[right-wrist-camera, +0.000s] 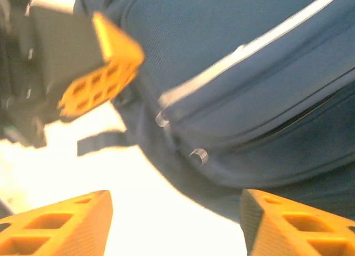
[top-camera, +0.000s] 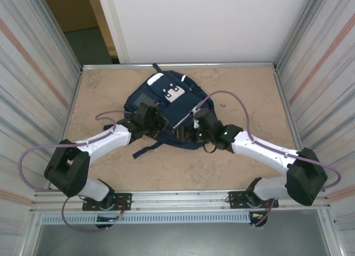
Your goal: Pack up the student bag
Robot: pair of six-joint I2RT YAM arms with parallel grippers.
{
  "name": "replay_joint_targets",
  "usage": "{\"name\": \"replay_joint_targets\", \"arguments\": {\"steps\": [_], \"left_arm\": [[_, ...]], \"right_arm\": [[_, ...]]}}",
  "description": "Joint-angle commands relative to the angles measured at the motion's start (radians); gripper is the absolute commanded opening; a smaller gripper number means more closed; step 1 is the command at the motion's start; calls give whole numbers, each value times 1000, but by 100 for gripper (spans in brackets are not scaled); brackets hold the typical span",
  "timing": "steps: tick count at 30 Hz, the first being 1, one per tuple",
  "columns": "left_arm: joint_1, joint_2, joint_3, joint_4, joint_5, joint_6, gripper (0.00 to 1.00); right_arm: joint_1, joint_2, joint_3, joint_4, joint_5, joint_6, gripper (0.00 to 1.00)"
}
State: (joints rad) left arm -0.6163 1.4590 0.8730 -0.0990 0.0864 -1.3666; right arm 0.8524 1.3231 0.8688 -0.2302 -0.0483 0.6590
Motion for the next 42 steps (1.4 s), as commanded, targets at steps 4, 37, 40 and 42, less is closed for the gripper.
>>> {"name": "replay_joint_targets", "arguments": {"steps": [4, 37, 40, 42], "left_arm": [[-2, -12, 17, 86, 24, -43, 0], [136, -13, -22, 39, 80, 169, 0], [182, 15, 4, -3, 145, 259, 0], [206, 46, 35, -42, 171, 342, 0]], "right_arm": [[80, 154, 45, 136, 162, 104, 51], [-8, 182, 88, -38, 211, 93, 0], [-77, 149, 56, -58, 128, -70, 0], [-117, 133, 43, -62, 74, -178, 0]]}}
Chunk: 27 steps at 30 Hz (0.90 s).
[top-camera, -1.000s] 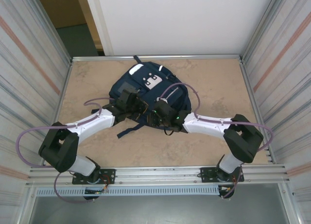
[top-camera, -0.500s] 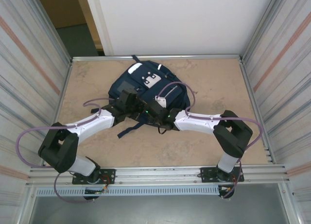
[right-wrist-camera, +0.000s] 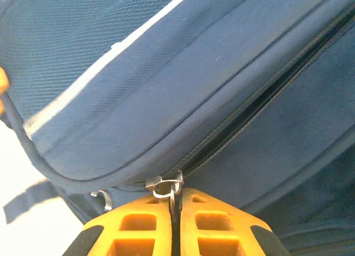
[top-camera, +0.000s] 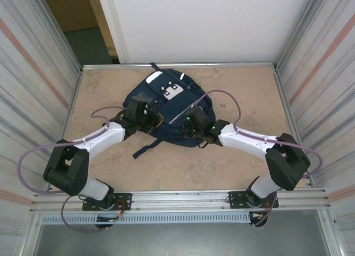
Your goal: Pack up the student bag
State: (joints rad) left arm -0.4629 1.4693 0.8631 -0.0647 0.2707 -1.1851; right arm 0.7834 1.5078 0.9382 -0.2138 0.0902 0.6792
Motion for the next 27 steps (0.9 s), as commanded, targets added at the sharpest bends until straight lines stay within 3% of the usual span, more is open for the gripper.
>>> {"name": "replay_joint_targets", "arguments": {"steps": [1, 6, 10, 13, 19, 27], "left_arm": [[65, 53, 63, -90, 0, 196, 0], [142, 197, 198, -157, 166, 383, 0], [179, 301, 367, -281, 127, 511, 11], [210, 263, 356, -282, 107, 454, 23], [212, 76, 207, -397, 57, 379, 32], [130, -4, 85, -340, 96, 250, 34]], "right_arm": [[-61, -61, -33, -77, -86, -239, 0], [-73, -60, -27, -39, -218, -372, 0], [-24, 36, 34, 52, -302, -325, 0], [32, 124, 125, 81, -290, -298, 0], [99, 250, 254, 139, -316, -253, 0], [155, 315, 291, 195, -363, -221, 0]]}}
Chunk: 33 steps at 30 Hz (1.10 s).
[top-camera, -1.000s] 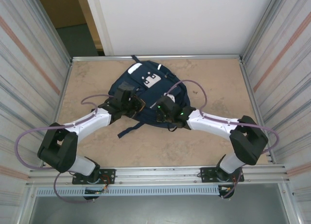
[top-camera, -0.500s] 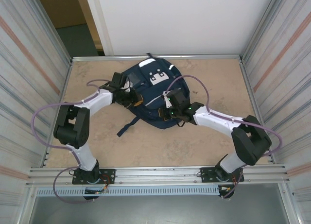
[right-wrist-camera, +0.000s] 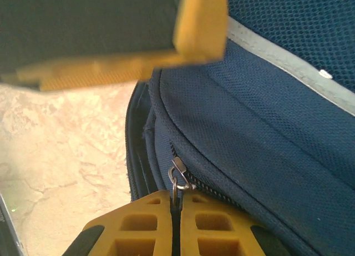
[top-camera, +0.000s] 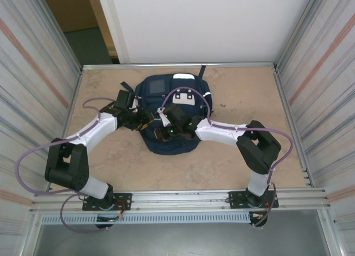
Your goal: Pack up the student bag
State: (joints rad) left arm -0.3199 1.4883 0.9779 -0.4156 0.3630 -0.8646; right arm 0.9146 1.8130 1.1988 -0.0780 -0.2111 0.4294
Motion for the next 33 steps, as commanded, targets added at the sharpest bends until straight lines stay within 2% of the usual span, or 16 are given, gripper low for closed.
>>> {"name": "replay_joint_targets", "arguments": {"steps": [1, 3, 5, 7, 17, 19, 22, 26, 29, 33], "left_arm": [[-13, -20, -39, 24, -10, -80, 34], [-13, -6, -48, 26, -33, -93, 33], [-11, 9, -56, 34, -39, -102, 24], [3, 16, -66, 52, -36, -98, 0], [102, 78, 23, 0, -54, 90, 0], [121, 131, 69, 9, -42, 124, 0], [142, 215, 170, -4, -49, 159, 0], [154, 289, 275, -11, -64, 159, 17], [156, 244, 245, -3, -52, 103, 33], [150, 101, 107, -15, -70, 69, 36]], "right_arm": [[29, 12, 31, 63, -62, 32, 0], [35, 20, 36, 66, -57, 41, 0], [31, 25, 41, 51, -56, 49, 0], [19, 8, 25, 25, -50, 52, 0], [-190, -230, -279, -62, 34, -14, 0], [-210, -260, -297, -69, 48, -23, 0], [-189, -260, -275, -72, 56, -15, 0], [-102, -177, -195, -25, 74, 43, 0], [-36, -97, -85, -12, 81, 72, 0], [9, -25, 9, 40, 69, 89, 0]]}}
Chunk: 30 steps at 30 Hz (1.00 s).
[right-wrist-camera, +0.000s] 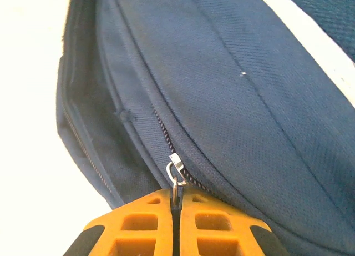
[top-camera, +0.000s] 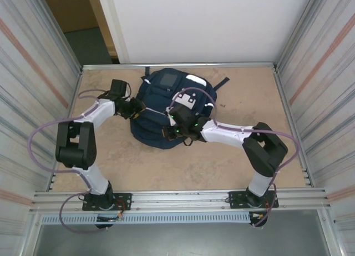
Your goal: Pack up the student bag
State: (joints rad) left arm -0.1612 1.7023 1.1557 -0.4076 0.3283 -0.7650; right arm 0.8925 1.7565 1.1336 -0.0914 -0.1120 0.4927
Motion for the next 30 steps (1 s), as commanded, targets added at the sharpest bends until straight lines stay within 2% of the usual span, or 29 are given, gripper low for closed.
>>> {"name": "replay_joint_targets", "arguments": {"steps": [1, 6, 12, 14, 15, 16, 17, 21, 24, 25, 30], "left_arm": [[-8, -145, -102, -32, -42, -36, 36], [-31, -253, -219, -40, -44, -93, 34], [-99, -233, -251, 22, -74, -194, 35], [-98, -210, -255, 67, -71, -195, 28], [-92, -197, -251, 74, -61, -186, 20], [-78, -185, -245, 73, -44, -169, 8], [-62, -178, -240, 69, -31, -152, 0], [-23, -195, -246, 48, -39, -99, 0], [-14, -201, -241, 33, -36, -72, 0], [-14, -202, -244, 35, -32, -69, 0], [-14, -162, -246, 79, 37, -50, 0]], "right_arm": [[37, 48, 94, 56, -34, 31, 0], [77, 115, 160, 57, -63, 33, 0], [105, 155, 186, 67, -89, 34, 0], [111, 142, 170, 71, -83, 19, 0], [112, 136, 161, 63, -76, 16, 0], [107, 126, 154, 52, -72, 15, 0], [98, 110, 142, 36, -84, 15, 0], [36, 25, 35, -2, -130, -34, 0], [-27, -37, -41, -87, -80, -104, 0], [-59, -57, -60, -119, -46, -105, 0], [-231, -122, -166, -141, -79, -133, 3]]}}
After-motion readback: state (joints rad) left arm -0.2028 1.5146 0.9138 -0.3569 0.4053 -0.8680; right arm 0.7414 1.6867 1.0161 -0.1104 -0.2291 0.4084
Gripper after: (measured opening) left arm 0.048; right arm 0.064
